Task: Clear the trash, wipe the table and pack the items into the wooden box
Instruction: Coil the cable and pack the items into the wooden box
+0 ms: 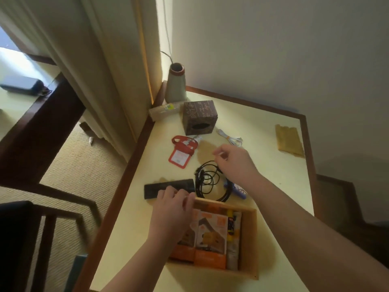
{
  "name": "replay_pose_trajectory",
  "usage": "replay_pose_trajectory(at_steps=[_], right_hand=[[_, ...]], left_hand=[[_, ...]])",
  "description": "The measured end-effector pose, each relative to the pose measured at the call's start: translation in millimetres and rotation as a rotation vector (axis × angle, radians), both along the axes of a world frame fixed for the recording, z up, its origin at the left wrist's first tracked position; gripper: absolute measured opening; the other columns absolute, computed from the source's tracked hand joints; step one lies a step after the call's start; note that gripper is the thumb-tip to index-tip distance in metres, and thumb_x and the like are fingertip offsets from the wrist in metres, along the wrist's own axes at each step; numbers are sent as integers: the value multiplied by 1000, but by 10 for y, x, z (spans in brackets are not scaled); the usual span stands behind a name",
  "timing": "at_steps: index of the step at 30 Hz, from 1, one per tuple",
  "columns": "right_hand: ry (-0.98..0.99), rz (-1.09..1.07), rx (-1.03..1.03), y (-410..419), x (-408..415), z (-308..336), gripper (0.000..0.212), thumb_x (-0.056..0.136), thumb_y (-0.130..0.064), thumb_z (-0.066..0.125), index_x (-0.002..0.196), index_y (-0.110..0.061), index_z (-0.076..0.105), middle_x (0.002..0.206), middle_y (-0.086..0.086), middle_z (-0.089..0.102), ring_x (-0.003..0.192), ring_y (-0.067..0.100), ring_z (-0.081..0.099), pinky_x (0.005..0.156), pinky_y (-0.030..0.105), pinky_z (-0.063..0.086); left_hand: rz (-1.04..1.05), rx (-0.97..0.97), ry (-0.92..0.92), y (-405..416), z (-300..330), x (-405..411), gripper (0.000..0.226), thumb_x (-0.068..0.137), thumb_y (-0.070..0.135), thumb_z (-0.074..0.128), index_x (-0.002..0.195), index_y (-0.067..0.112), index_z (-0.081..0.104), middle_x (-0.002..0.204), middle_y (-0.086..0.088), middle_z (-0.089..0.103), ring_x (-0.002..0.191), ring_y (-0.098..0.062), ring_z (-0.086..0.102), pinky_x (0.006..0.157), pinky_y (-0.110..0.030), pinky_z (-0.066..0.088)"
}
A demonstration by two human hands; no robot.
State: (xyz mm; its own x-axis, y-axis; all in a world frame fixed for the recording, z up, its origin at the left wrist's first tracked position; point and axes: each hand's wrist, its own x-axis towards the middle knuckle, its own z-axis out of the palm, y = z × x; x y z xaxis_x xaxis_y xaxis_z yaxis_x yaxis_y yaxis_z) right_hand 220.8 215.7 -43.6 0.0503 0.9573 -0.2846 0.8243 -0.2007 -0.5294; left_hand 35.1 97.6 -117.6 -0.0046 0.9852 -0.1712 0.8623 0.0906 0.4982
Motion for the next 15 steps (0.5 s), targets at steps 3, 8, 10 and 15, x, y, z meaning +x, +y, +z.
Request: replay_pose_trajectory(at_steps=[3, 8, 10, 15], right_hand=[[-158, 247, -36, 431, -309, -181, 30, 106, -24, 55, 134, -27, 65, 120, -3, 69, 107, 17, 65, 96, 34, 55], [-386, 482, -91, 971, -463, -557, 45, 102, -31, 62, 145, -28, 51, 136, 3, 61, 124, 27, 61, 105, 45, 51], [-453, 486, -140, 1111, -468, -720, 43, 104, -25, 57, 146, -21, 51, 137, 11, 60, 124, 34, 59, 104, 48, 51], [-565, 363, -71, 1123, -322, -935, 28, 102, -18, 58, 130, -14, 62, 130, 15, 58, 117, 35, 60, 96, 47, 55]], left_hand=[[14, 21, -9, -15, 32, -4, 36, 105, 57, 32, 111, 39, 62, 104, 17, 49, 97, -5, 42, 88, -24, 45], [-24, -7, -32, -23, 38, -37, 37, 105, 58, 30, 122, 42, 58, 115, 18, 49, 108, -6, 41, 96, -29, 47], [-17, -13, -43, -15, 39, -39, 39, 105, 58, 28, 124, 41, 58, 117, 18, 50, 109, -7, 41, 96, -29, 47], [16, -16, -49, 0, -3, -20, 45, 104, 62, 23, 117, 40, 60, 111, 18, 48, 103, -5, 40, 93, -25, 45]])
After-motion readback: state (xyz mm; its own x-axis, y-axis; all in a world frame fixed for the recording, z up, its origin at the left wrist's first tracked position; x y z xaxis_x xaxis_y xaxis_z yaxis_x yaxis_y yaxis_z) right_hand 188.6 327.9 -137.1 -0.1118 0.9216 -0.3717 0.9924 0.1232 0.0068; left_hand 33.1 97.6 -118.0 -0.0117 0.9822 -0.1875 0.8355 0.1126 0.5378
